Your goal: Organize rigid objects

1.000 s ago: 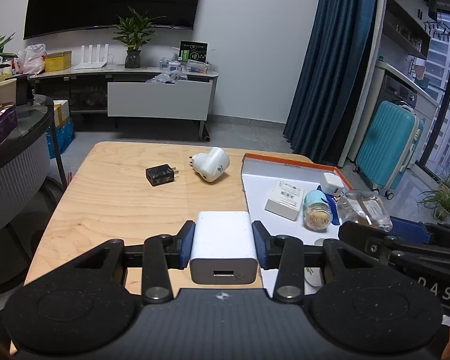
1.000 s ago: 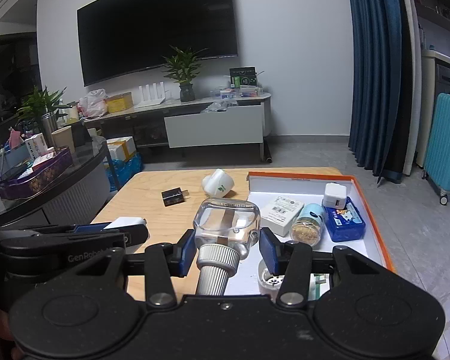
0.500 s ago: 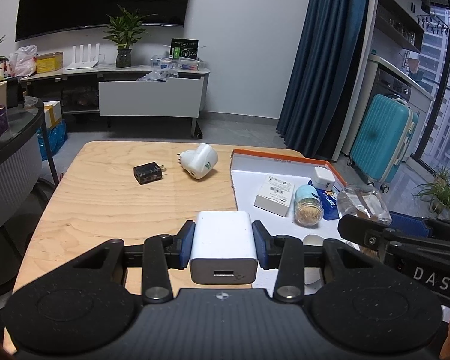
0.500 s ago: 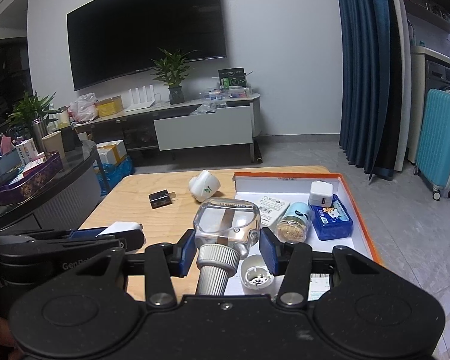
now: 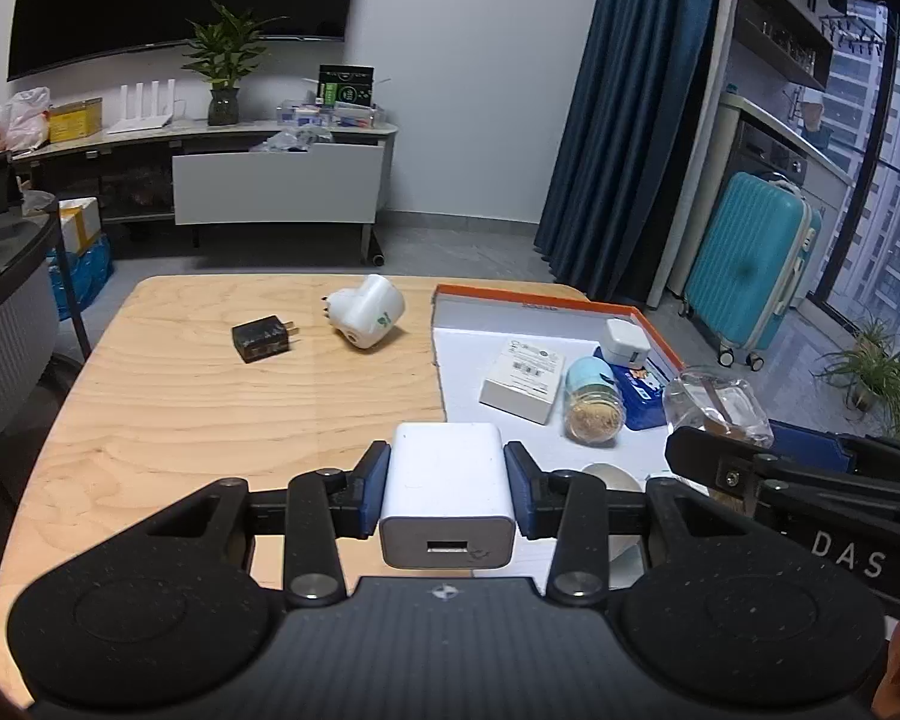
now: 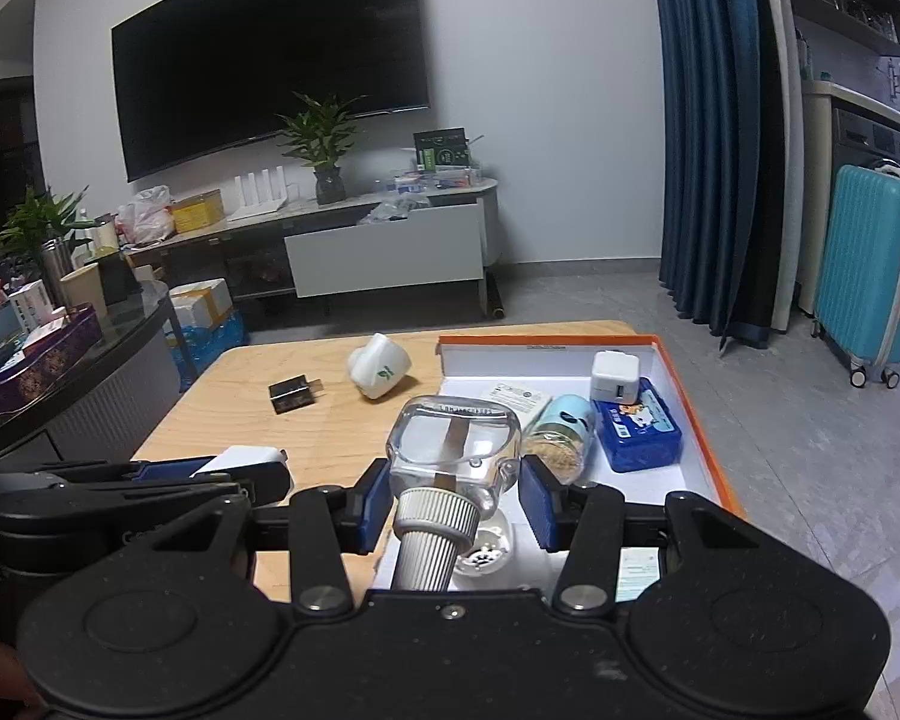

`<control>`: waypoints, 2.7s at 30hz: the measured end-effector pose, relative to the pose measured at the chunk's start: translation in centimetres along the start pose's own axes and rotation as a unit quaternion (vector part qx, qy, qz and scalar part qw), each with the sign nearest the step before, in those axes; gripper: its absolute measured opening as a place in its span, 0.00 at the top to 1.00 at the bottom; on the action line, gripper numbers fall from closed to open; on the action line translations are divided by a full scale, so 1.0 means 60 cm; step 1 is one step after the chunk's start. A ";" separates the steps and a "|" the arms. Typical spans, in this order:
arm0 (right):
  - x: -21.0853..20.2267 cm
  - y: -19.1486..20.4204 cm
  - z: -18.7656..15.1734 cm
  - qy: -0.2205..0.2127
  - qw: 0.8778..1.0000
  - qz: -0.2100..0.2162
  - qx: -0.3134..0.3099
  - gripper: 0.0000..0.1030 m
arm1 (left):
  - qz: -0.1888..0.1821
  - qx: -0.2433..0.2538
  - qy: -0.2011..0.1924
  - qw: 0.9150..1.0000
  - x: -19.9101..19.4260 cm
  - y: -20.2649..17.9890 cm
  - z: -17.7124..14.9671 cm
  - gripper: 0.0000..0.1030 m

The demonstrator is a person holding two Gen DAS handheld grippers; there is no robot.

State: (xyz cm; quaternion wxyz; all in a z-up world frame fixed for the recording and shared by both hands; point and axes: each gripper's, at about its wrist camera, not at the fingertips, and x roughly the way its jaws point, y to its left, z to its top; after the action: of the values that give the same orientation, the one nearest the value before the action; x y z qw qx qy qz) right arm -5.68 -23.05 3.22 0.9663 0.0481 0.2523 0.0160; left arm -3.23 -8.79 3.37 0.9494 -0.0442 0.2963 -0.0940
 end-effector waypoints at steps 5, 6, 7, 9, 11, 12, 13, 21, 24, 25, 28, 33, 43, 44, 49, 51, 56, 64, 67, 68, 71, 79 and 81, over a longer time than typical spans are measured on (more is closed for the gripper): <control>0.006 -0.019 -0.001 0.004 1.000 -0.013 0.008 0.45 | -0.009 0.004 0.008 1.000 0.013 -0.011 0.000 0.60; 0.007 -0.024 -0.001 0.005 1.000 -0.015 0.011 0.45 | -0.011 0.004 0.009 1.000 0.016 -0.013 0.000 0.60; 0.007 -0.028 -0.001 0.005 1.000 -0.017 0.013 0.45 | -0.013 0.005 0.011 1.000 0.018 -0.016 0.001 0.60; 0.008 -0.036 -0.001 0.007 1.000 -0.022 0.015 0.45 | -0.017 0.007 0.013 1.000 0.023 -0.021 0.002 0.60; 0.008 -0.043 0.000 0.007 0.999 -0.028 0.017 0.45 | -0.021 0.007 0.015 1.000 0.028 -0.025 0.004 0.60; 0.007 -0.047 0.000 0.007 0.999 -0.030 0.018 0.45 | -0.023 0.008 0.016 1.000 0.030 -0.027 0.004 0.60; 0.007 -0.051 0.001 0.006 0.999 -0.034 0.020 0.45 | -0.026 0.009 0.018 0.999 0.033 -0.030 0.004 0.60; 0.010 -0.084 0.006 0.008 0.998 -0.056 0.029 0.45 | -0.041 0.015 0.026 0.999 0.053 -0.054 0.015 0.60; 0.014 -0.090 0.010 0.009 0.998 -0.060 0.030 0.45 | -0.046 0.016 0.028 0.998 0.061 -0.062 0.020 0.60; 0.015 -0.092 0.012 0.009 0.998 -0.061 0.030 0.45 | -0.048 0.017 0.029 0.998 0.064 -0.065 0.022 0.60; 0.016 -0.095 0.016 0.009 0.998 -0.063 0.029 0.45 | -0.053 0.021 0.031 0.998 0.071 -0.074 0.028 0.60; 0.023 -0.108 0.023 0.009 0.997 -0.068 0.032 0.45 | -0.059 0.027 0.034 0.997 0.085 -0.087 0.036 0.60; 0.036 -0.128 0.034 0.012 0.997 -0.074 0.035 0.45 | -0.068 0.036 0.042 0.996 0.107 -0.107 0.047 0.60; 0.037 -0.128 0.034 0.012 0.997 -0.075 0.035 0.45 | -0.068 0.037 0.043 0.996 0.109 -0.109 0.047 0.60; 0.047 -0.133 0.037 0.015 0.996 -0.074 0.035 0.45 | -0.069 0.039 0.048 0.996 0.119 -0.114 0.050 0.60; 0.051 -0.137 0.037 0.018 0.997 -0.074 0.034 0.45 | -0.070 0.039 0.050 0.996 0.122 -0.116 0.050 0.60; 0.063 -0.143 0.040 0.023 0.996 -0.075 0.035 0.45 | -0.074 0.043 0.054 0.995 0.131 -0.122 0.052 0.60; 0.086 -0.155 0.047 0.032 0.996 -0.070 0.035 0.45 | -0.079 0.046 0.066 0.994 0.150 -0.128 0.050 0.60; 0.093 -0.158 0.048 0.035 0.996 -0.069 0.035 0.45 | -0.079 0.045 0.069 0.993 0.157 -0.129 0.052 0.60; 0.097 -0.159 0.048 0.036 0.996 -0.069 0.035 0.45 | -0.079 0.044 0.071 0.993 0.160 -0.129 0.052 0.60; 0.107 -0.167 0.049 0.042 0.996 -0.065 0.040 0.45 | -0.080 0.044 0.073 0.993 0.166 -0.129 0.053 0.60; 0.130 -0.177 0.049 0.052 0.996 -0.062 0.043 0.45 | -0.080 0.044 0.082 0.992 0.180 -0.130 0.051 0.60; 0.134 -0.180 0.048 0.054 0.996 -0.062 0.045 0.45 | -0.080 0.044 0.083 0.992 0.183 -0.130 0.051 0.60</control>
State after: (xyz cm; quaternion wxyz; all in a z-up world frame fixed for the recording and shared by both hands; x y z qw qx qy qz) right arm 2.82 -33.57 0.75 0.9472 0.0748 0.3072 -0.0527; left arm 6.19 -18.55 0.89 0.9119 -0.0182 0.3655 -0.1859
